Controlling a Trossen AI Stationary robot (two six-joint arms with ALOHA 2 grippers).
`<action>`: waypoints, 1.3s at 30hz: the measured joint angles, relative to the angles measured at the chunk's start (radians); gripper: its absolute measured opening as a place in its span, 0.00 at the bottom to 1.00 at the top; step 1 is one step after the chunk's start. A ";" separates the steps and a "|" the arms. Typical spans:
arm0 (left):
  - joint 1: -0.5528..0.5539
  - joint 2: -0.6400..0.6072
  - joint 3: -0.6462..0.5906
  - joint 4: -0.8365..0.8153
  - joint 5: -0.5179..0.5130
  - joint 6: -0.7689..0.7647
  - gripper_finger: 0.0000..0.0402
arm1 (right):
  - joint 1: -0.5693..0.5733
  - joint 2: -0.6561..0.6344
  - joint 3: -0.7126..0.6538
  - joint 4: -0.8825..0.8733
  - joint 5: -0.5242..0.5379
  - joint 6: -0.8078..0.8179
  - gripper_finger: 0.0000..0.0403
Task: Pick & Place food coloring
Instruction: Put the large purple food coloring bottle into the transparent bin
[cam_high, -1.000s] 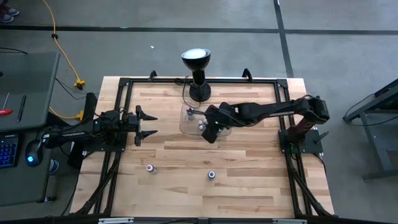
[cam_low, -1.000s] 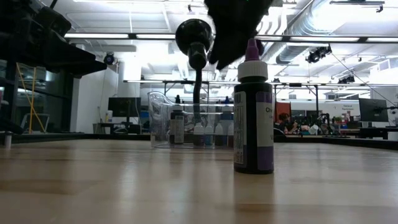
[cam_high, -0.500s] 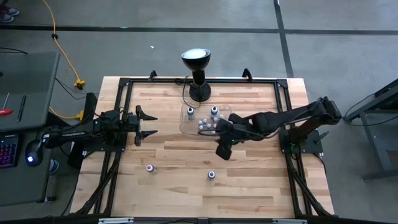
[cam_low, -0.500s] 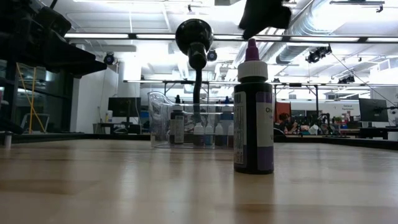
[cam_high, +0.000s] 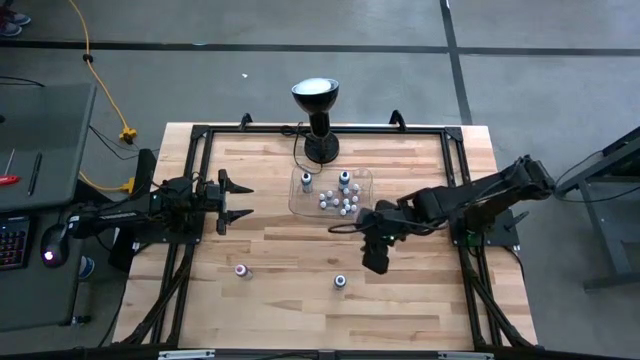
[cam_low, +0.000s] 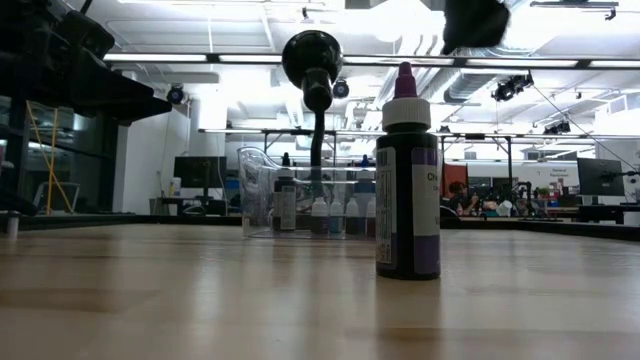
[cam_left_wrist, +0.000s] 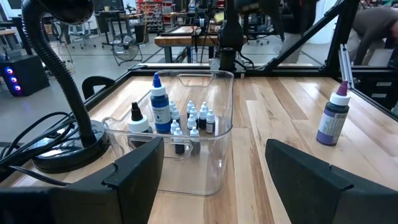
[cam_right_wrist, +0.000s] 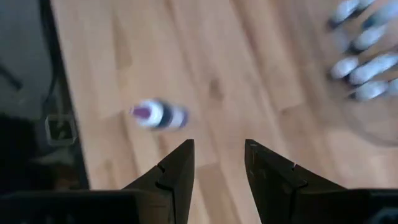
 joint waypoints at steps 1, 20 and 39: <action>0.000 0.000 0.000 0.000 0.000 0.000 0.69 | 0.004 -0.013 -0.038 0.029 -0.030 0.004 0.33; 0.000 0.000 0.000 0.000 0.000 0.000 0.69 | 0.077 -0.138 -0.670 0.931 -0.073 -0.214 0.33; 0.000 0.000 0.000 0.000 0.000 0.000 0.69 | 0.095 0.097 -0.678 1.298 -0.018 -0.358 0.56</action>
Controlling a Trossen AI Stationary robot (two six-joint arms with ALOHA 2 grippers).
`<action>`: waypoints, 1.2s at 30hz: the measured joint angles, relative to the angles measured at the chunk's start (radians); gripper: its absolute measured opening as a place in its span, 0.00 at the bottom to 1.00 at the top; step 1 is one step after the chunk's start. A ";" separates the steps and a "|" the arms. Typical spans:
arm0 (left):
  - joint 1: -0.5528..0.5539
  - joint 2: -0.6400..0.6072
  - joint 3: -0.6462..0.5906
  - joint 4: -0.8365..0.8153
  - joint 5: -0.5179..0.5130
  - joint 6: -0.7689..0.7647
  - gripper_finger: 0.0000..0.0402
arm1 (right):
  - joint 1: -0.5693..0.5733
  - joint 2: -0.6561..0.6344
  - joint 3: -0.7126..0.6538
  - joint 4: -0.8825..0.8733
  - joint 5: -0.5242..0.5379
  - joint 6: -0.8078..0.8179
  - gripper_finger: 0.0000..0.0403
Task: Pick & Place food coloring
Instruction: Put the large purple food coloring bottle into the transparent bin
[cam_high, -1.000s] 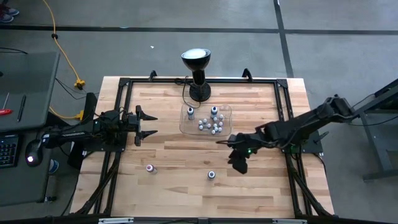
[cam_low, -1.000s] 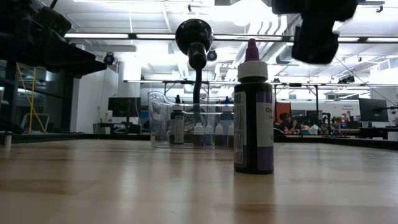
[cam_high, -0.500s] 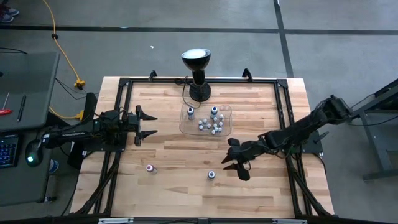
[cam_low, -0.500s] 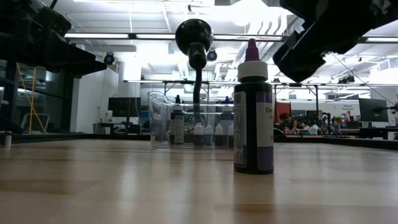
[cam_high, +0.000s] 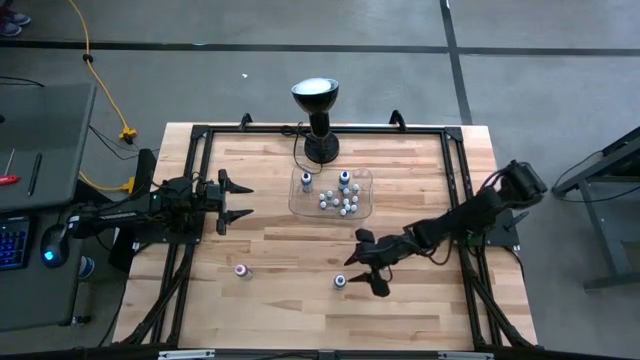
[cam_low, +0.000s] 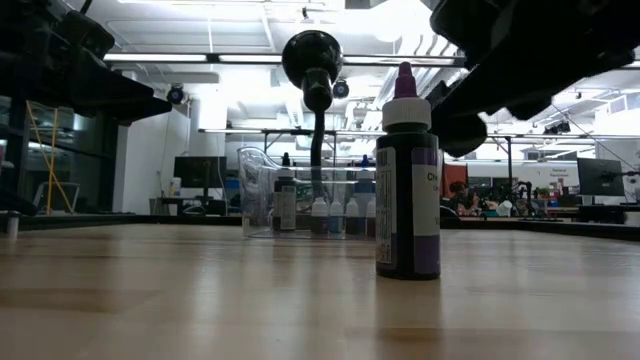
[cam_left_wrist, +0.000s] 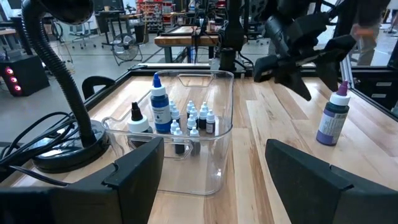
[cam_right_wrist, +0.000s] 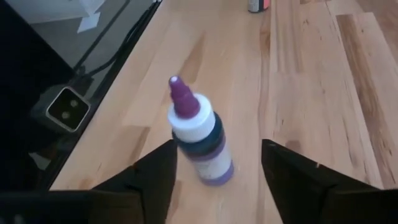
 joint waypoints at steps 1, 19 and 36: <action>0.000 0.000 0.000 0.000 0.000 0.000 0.69 | 0.000 0.014 0.003 0.022 0.005 0.000 0.57; 0.000 0.000 0.000 0.000 0.000 0.000 0.69 | 0.031 0.074 0.046 0.074 0.013 0.045 0.60; 0.000 0.000 0.000 0.000 0.000 0.000 0.69 | 0.057 0.143 0.111 0.082 0.066 0.037 0.60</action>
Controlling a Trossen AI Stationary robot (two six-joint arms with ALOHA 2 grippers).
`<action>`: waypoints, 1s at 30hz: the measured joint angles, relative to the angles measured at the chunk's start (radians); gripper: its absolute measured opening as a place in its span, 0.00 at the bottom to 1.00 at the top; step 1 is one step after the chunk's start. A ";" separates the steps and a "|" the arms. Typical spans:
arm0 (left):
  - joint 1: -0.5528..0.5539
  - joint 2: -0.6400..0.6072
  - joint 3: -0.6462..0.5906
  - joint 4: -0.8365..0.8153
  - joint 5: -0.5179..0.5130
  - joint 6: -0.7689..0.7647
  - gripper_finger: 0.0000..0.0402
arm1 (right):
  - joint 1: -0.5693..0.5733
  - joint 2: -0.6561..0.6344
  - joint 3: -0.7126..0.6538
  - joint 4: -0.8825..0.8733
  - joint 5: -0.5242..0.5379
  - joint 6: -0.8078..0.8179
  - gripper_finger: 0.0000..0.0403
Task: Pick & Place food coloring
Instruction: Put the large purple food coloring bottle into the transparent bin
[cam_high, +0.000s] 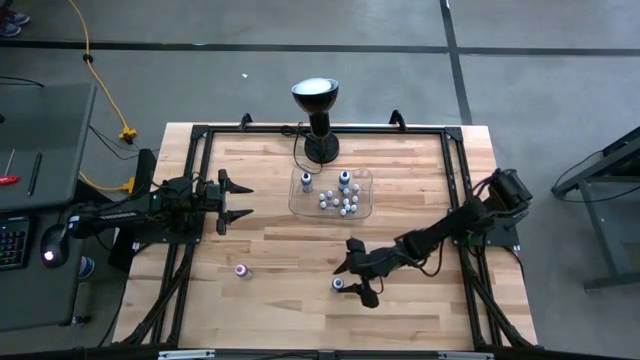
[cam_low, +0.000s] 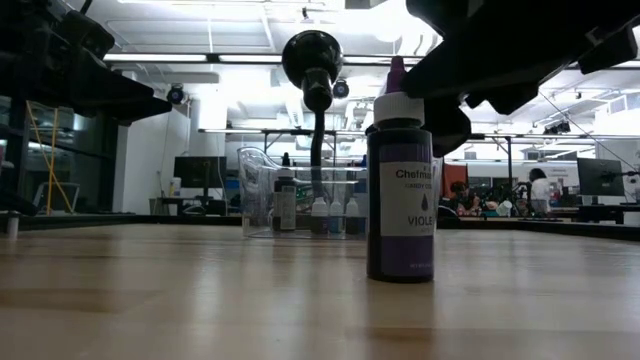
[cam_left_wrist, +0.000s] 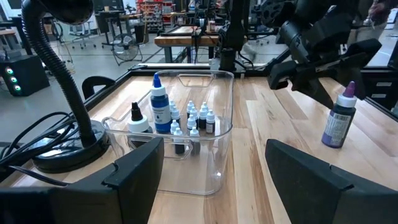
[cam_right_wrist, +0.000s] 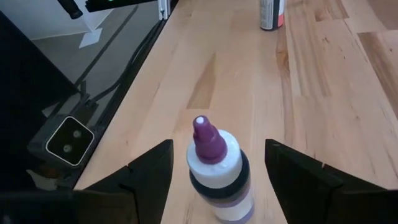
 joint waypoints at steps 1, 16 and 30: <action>0.000 0.000 0.000 0.000 0.000 0.000 0.69 | 0.000 0.006 0.004 0.008 0.000 0.000 0.60; 0.000 0.000 0.000 0.000 0.000 0.000 0.69 | 0.001 0.025 0.015 0.007 0.000 0.009 0.53; 0.000 0.000 0.000 0.000 0.000 0.000 0.69 | 0.010 0.025 0.015 0.008 0.017 0.007 0.39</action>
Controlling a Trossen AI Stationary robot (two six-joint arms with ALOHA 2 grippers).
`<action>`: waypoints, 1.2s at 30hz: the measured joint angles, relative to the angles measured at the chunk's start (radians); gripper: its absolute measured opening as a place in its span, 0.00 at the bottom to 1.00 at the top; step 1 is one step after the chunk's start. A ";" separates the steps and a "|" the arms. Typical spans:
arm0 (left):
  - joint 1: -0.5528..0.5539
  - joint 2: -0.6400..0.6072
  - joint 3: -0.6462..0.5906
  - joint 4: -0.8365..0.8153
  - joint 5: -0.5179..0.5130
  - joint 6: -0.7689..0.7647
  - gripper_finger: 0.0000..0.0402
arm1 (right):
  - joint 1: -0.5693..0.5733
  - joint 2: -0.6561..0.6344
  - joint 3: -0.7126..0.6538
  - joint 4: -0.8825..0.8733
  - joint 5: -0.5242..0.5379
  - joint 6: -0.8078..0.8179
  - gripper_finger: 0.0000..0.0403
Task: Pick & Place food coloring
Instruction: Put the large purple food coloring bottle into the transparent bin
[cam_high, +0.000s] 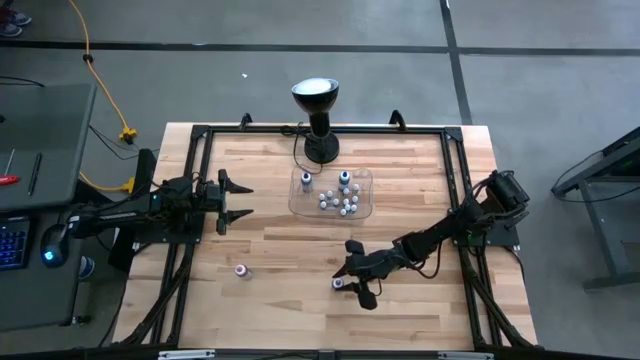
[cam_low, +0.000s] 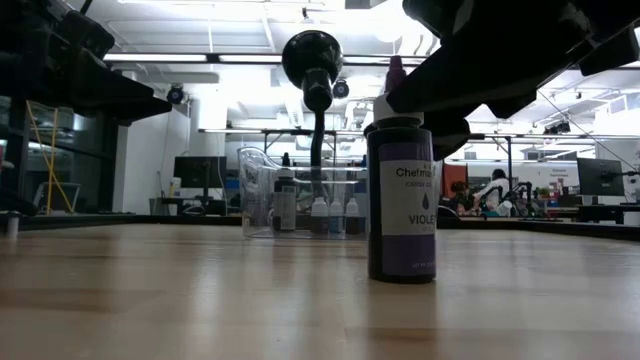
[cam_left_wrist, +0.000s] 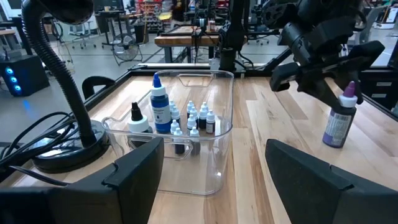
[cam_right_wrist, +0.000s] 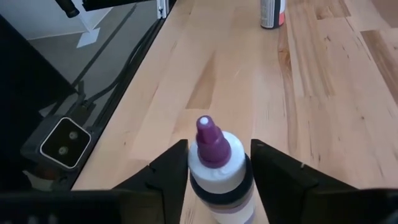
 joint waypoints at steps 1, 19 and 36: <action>0.000 0.000 0.000 0.000 0.000 0.000 0.69 | 0.000 0.000 0.000 0.003 0.004 0.000 0.38; 0.000 0.000 0.000 0.000 0.000 0.000 0.69 | -0.001 0.000 0.022 0.027 0.072 0.000 0.28; 0.000 0.000 0.000 0.000 0.000 0.000 0.69 | -0.028 -0.001 0.306 -0.098 0.227 -0.169 0.28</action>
